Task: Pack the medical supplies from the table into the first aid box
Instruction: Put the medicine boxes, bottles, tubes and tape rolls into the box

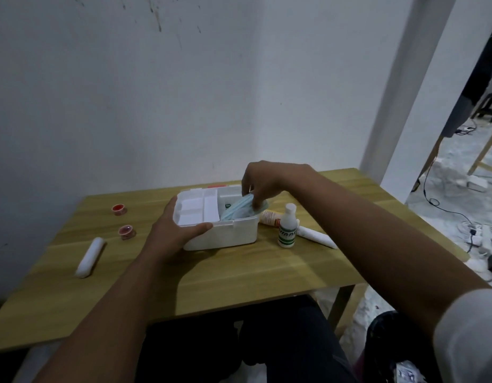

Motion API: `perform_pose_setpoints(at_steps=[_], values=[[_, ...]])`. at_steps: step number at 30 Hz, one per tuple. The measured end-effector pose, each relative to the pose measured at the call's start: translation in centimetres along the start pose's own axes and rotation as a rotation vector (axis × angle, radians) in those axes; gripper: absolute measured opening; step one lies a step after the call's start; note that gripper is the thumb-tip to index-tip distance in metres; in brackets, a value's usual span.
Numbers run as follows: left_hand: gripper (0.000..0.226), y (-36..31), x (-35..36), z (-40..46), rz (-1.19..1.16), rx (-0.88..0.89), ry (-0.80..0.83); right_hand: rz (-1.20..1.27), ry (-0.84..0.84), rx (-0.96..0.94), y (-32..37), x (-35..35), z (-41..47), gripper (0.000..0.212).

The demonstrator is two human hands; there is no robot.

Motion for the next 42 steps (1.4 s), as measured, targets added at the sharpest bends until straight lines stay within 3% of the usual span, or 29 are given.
perform_pose_setpoints(at_steps=[4,12,20,24,28,32,37,42], values=[[0.111,0.0,0.2,0.3,0.02,0.004,-0.001,0.066,0.054,0.015,1.2,1.4,1.5,0.044],[0.115,0.4,0.2,0.4,0.019,0.015,0.006,0.174,0.005,0.01,1.7,4.4,3.1,0.029],[0.116,0.5,0.2,0.5,0.029,0.033,0.006,0.139,0.006,0.075,2.2,5.7,4.2,0.019],[0.124,0.8,0.1,0.6,0.041,0.019,0.012,0.279,0.08,0.084,1.8,5.6,3.6,0.021],[0.127,1.0,0.1,0.6,0.017,0.005,0.023,0.434,-0.084,0.064,-0.1,2.7,2.3,0.016],[0.13,1.3,-0.1,0.7,-0.012,-0.006,0.021,0.37,-0.24,0.156,-4.5,0.1,0.8,0.015],[0.128,1.2,-0.1,0.7,-0.006,0.007,0.02,0.21,-0.041,0.413,-8.1,1.6,-0.4,0.025],[0.128,1.3,-0.2,0.7,-0.023,0.019,0.024,0.221,0.116,0.522,-9.4,3.2,-1.3,0.036]])
Point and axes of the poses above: each hand's wrist, its own z-axis towards the middle knuckle, its own x-axis out of the palm, y = z × x, the point moved 6 cm from there along z, towards the middle knuckle, and after that the axes turned 7 degrees about z, right-handed, at the moved point
